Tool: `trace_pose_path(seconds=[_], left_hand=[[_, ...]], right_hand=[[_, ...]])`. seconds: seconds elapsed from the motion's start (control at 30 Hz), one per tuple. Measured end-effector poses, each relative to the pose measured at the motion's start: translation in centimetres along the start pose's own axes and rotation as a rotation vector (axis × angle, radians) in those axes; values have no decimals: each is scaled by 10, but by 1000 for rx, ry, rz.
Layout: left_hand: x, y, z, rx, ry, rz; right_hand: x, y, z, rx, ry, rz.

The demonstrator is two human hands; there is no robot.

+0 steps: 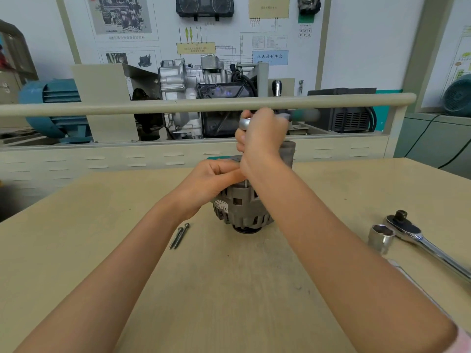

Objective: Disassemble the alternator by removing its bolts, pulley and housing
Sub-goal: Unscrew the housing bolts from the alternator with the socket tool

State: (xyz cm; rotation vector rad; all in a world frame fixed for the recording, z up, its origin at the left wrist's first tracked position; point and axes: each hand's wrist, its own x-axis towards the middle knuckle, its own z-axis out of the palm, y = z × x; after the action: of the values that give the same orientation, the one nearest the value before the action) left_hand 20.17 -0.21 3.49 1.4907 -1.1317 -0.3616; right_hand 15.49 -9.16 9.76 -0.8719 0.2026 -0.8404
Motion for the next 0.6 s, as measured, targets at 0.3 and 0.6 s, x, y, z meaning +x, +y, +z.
trace_pose_path(seconds=[0.3, 0.6], left_hand=[[0, 3, 3, -13, -30, -35], [-1, 2, 1, -29, -13, -5]], right_hand=[[10, -17, -6, -86, -383, 451], [9, -18, -10, -1, -527, 539]])
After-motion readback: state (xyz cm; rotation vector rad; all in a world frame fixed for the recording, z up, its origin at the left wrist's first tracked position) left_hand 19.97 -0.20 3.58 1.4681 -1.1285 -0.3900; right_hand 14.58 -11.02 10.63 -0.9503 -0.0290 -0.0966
